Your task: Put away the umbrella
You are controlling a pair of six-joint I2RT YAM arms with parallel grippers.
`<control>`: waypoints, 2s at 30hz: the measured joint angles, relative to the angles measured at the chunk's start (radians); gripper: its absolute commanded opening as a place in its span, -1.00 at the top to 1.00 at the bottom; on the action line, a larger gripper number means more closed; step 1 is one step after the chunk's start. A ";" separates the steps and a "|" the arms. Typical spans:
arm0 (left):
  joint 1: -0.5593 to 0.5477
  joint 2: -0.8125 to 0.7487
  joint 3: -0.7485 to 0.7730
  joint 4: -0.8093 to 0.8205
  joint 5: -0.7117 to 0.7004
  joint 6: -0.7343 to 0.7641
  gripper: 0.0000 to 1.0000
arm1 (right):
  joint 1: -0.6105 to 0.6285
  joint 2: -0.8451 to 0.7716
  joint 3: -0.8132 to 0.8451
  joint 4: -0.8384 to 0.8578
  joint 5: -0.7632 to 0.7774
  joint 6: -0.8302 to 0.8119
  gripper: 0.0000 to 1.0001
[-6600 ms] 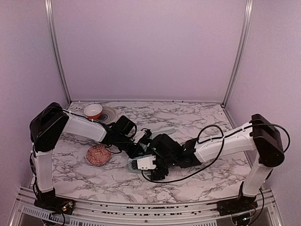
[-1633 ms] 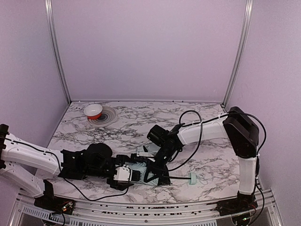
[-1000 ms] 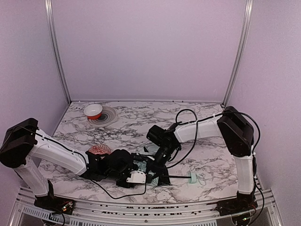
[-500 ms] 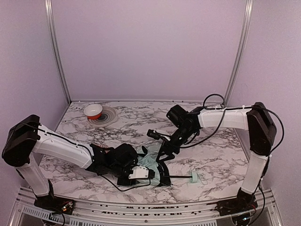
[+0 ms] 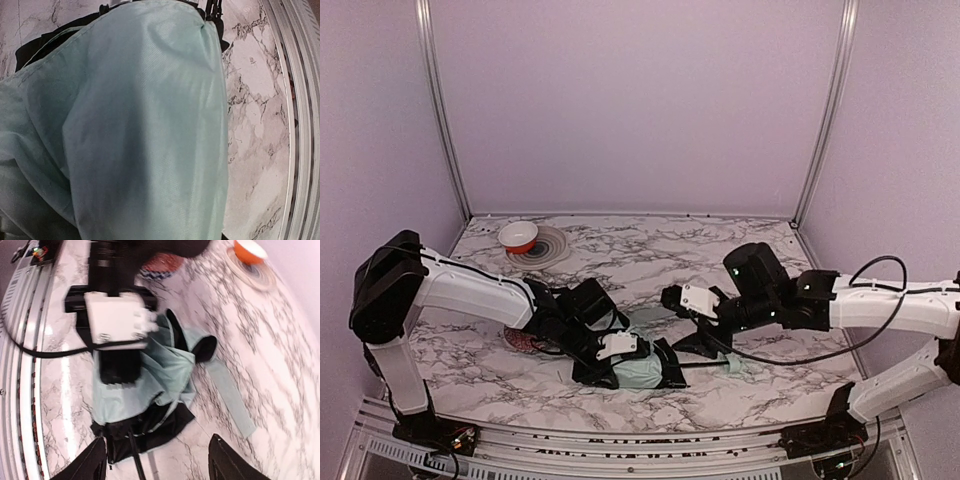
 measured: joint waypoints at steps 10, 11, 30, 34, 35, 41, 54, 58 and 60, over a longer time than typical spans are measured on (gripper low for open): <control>0.071 0.107 0.122 -0.123 0.206 -0.035 0.94 | 0.352 -0.008 -0.118 0.219 0.234 -0.214 -0.39; 0.078 0.117 0.132 -0.132 0.225 -0.038 0.94 | 0.367 0.017 -0.117 0.235 0.248 -0.230 -0.41; 0.119 0.188 0.195 -0.204 0.372 -0.050 0.94 | 0.331 0.385 -0.077 0.366 0.508 -0.375 -0.23; 0.120 0.191 0.196 -0.209 0.385 -0.045 0.84 | 0.315 0.406 -0.063 0.354 0.504 -0.388 0.29; 0.119 0.192 0.196 -0.211 0.386 -0.045 0.70 | 0.315 0.408 -0.058 0.346 0.502 -0.393 0.37; 0.133 0.174 0.197 -0.198 0.385 -0.099 -0.38 | 0.311 0.410 -0.029 0.280 0.477 -0.371 0.71; 0.200 -0.479 -0.327 0.435 0.081 -0.205 -0.26 | 0.207 0.459 0.142 -0.035 0.185 -0.229 0.82; 0.126 -0.577 -0.429 0.496 0.033 -0.077 0.03 | 0.142 0.523 0.216 -0.140 0.022 -0.186 0.84; 0.063 -0.585 -0.441 0.475 0.003 -0.009 -0.01 | 0.111 0.564 0.258 -0.188 -0.056 -0.161 0.85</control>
